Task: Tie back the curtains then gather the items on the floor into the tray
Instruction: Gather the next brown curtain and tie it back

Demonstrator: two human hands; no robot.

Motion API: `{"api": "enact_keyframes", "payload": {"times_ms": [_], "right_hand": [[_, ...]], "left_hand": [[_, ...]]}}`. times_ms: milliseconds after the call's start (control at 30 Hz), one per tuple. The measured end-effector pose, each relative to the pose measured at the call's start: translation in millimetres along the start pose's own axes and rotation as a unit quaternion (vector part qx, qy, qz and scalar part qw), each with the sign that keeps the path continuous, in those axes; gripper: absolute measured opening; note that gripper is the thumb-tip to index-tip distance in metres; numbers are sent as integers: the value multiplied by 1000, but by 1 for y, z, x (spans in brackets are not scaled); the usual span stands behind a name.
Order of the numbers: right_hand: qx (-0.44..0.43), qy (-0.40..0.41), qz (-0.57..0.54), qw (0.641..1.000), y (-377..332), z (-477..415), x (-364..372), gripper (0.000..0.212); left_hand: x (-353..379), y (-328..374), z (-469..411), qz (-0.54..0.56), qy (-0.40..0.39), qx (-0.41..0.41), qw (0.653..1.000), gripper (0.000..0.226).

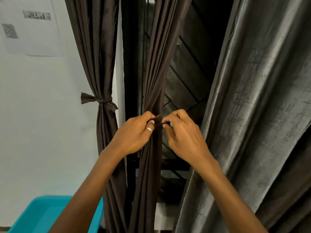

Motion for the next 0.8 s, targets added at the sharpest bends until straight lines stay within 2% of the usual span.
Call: {"api": "enact_keyframes", "payload": {"times_ms": [133,267,367,633,800], "right_hand": [[-45,-8,-72,996,-1,-20,-7,9],[-5,-36,-181,983,6,-31,3,8],[7,-21,-202,979,8,-32,12,6],[32,71,-234,969,1,-36,9,30],[11,91,-219,971,3,-38,13,11]], "left_hand": [[0,-4,2,106,-35,-17,994,17],[-3,-9,4,165,-41,-49,984,21],[-7,-10,4,188,-31,-54,980,19],[-15,-9,16,201,122,-20,972,13],[-16,-9,22,207,164,-30,964,15]]}}
Point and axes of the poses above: each hand's wrist, its own z-axis away from the middle knuckle, its own x-axis out of the palm, y = z × x, the point moved 7 cm from there along -z, towards the middle knuckle, and after that the axes turned 9 degrees about y, right-handed, at the moved point
